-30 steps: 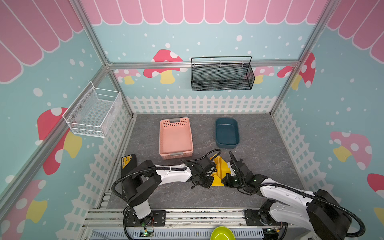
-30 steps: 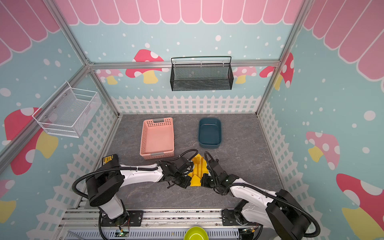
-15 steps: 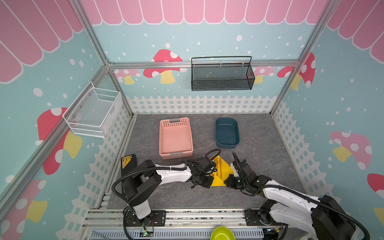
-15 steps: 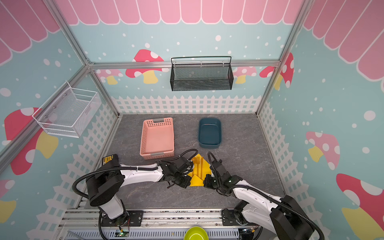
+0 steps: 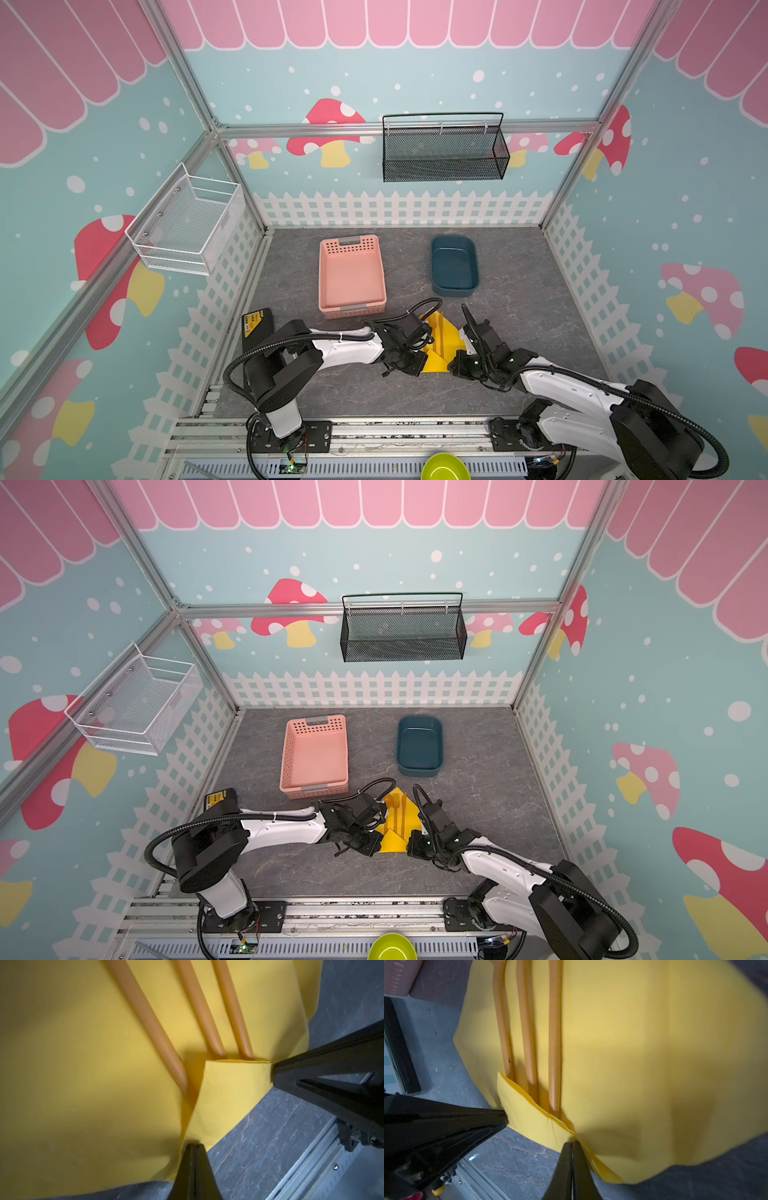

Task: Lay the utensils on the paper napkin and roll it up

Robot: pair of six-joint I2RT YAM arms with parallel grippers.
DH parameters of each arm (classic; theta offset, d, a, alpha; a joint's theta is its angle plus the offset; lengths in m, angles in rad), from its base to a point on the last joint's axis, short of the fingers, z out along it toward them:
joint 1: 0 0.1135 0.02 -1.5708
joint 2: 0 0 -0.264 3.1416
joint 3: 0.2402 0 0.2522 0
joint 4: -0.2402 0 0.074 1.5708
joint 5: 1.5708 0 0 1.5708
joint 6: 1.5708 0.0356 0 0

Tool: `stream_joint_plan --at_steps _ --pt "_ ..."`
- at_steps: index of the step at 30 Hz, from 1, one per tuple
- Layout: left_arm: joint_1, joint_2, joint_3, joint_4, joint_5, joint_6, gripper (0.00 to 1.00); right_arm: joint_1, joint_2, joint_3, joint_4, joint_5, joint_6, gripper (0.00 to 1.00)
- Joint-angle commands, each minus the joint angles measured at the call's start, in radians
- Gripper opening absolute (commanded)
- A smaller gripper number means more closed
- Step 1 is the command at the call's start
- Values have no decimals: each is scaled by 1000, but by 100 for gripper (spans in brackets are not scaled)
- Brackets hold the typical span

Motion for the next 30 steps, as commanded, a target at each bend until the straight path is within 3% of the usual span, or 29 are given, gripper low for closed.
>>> stream_joint_plan --at_steps 1,15,30 --pt "5 19 23 -26 -18 -15 5 -9 19 -27 -11 17 19 7" --pt "7 30 35 -54 -30 -22 3 -18 2 -27 -81 38 19 6" --pt "36 -19 12 -75 -40 -35 2 -17 76 -26 7 -84 -8 5"
